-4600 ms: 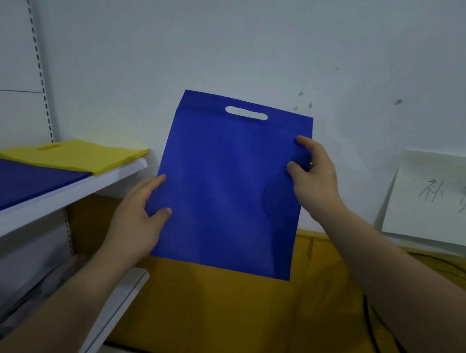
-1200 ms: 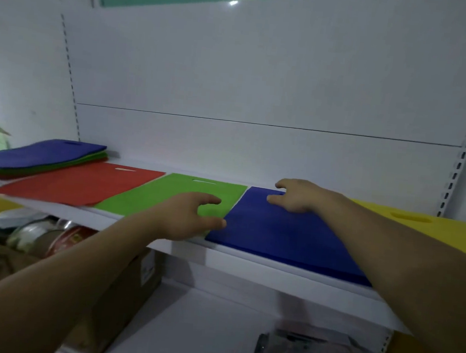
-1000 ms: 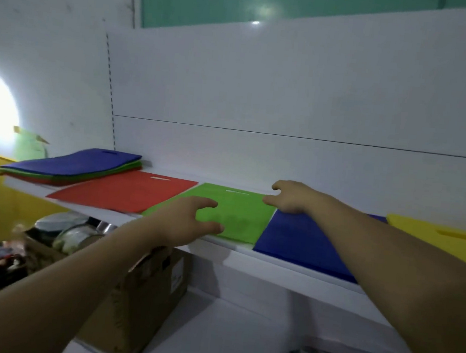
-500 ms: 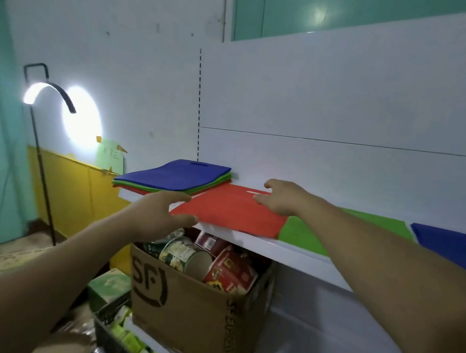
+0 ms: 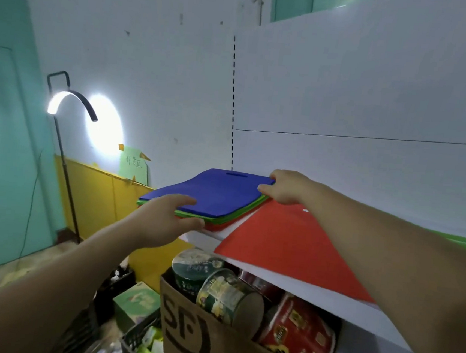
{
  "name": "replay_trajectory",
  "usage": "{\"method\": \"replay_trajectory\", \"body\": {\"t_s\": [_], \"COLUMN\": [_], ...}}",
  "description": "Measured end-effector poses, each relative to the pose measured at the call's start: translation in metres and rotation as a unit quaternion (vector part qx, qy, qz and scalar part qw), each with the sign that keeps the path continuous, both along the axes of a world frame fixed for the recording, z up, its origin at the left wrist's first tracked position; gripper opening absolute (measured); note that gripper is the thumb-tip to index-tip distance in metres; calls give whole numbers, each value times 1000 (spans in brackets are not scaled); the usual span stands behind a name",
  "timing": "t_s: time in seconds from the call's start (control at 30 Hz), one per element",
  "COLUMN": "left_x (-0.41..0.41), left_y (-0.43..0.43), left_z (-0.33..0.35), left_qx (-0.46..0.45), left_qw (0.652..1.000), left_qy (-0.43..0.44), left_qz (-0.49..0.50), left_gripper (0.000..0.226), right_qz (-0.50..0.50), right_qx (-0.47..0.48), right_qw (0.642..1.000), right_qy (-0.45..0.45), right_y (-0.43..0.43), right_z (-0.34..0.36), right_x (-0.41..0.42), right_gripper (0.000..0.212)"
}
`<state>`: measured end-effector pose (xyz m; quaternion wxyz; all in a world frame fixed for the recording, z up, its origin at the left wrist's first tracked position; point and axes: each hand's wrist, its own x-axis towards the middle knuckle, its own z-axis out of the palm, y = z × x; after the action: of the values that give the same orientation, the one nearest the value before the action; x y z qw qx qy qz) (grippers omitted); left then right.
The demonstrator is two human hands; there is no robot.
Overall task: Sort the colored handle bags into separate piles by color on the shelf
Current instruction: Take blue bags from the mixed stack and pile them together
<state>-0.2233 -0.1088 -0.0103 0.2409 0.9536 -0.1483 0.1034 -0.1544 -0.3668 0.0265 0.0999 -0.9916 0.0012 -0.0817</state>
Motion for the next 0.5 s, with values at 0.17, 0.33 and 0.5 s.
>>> {"method": "replay_trajectory", "body": {"t_s": [0.17, 0.33, 0.5], "left_x": [63, 121, 178], "left_y": [18, 33, 53], "left_z": [12, 12, 9], "left_qx": [15, 9, 31], "left_qw": [1000, 1000, 999], "left_qy": [-1, 17, 36], "left_qz": [8, 2, -24], "left_gripper": [60, 61, 58], "right_qz": [-7, -30, -89], "right_qx": [-9, -29, -56], "right_qw": [1000, 998, 991], "right_qy": [18, 50, 77], "right_y": [10, 22, 35], "right_z": [6, -5, -15], "right_x": [65, 107, 135], "right_gripper": [63, 65, 69]}}
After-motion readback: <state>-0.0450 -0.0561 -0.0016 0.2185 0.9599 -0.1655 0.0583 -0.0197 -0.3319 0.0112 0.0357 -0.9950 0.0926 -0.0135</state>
